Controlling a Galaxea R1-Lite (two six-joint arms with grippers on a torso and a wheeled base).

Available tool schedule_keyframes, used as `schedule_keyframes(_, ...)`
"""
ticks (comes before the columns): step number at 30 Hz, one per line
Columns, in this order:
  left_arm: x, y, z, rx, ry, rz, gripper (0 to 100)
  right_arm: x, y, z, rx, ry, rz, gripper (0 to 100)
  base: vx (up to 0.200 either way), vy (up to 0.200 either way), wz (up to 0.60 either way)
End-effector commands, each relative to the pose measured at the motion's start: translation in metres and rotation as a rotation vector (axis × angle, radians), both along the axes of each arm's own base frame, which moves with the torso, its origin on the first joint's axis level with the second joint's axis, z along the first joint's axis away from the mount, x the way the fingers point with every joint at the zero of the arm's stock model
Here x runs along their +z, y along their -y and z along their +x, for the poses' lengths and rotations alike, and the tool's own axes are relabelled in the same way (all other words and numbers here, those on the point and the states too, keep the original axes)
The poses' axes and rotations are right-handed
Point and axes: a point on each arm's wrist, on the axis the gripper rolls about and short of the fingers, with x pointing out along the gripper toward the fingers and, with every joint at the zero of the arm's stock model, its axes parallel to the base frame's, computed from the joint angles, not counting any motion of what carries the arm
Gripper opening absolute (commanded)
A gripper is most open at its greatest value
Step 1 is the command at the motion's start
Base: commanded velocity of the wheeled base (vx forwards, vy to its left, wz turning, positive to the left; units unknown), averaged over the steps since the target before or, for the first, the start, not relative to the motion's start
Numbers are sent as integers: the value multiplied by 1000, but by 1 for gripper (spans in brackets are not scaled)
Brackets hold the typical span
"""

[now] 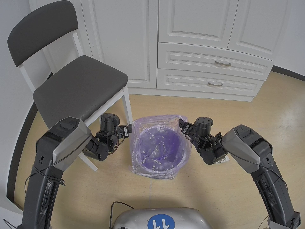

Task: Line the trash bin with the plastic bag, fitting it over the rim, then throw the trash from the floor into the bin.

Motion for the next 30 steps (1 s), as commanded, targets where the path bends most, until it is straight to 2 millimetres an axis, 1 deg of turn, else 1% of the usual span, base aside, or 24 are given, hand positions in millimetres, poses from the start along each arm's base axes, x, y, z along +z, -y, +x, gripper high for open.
schedule_keyframes(1,-14,-1,6,18,-4,-1,100,-24,-1,11,-7,-35,-11,100,0,0,0)
schedule_keyframes(6,-14,0,6,18,-4,-1,100,-37,-2,17,-9,-113,-47,100,0,0,0)
schedule_keyframes(10,-10,-1,5,18,0,-2,100,-40,-4,17,-5,-174,-74,100,0,0,0)
schedule_keyframes(14,-6,-1,3,23,13,-4,100,-35,-3,17,-8,-177,-74,100,0,0,0)
schedule_keyframes(15,-1,0,1,29,15,-1,100,-25,-1,16,-13,-170,-66,100,0,0,0)
schedule_keyframes(16,2,1,-2,27,15,1,100,-10,3,11,-16,-171,-58,100,0,0,0)
schedule_keyframes(17,2,1,-2,27,15,1,100,-10,3,11,-16,-171,-58,100,0,0,0)
schedule_keyframes(18,9,1,-5,24,20,-1,100,13,10,0,-7,-187,-55,100,0,0,0)
schedule_keyframes(19,10,1,-6,24,20,-1,100,15,10,-1,-5,-190,-57,100,0,0,0)
schedule_keyframes(20,17,3,-10,17,30,-3,100,35,16,-12,27,-207,-63,100,0,0,0)
schedule_keyframes(24,33,2,-23,-2,23,6,100,80,27,-43,152,-251,-115,100,0,0,0)
schedule_keyframes(26,39,3,-28,-10,24,7,100,95,33,-53,180,-285,-131,100,0,0,0)
schedule_keyframes(27,46,5,-31,-17,29,6,100,109,36,-60,196,-302,-131,100,0,0,0)
schedule_keyframes(29,54,8,-38,-32,34,3,100,131,41,-68,213,-305,-117,100,0,0,0)
schedule_keyframes(30,55,9,-39,-36,34,2,100,134,42,-69,217,-307,-113,100,0,0,0)
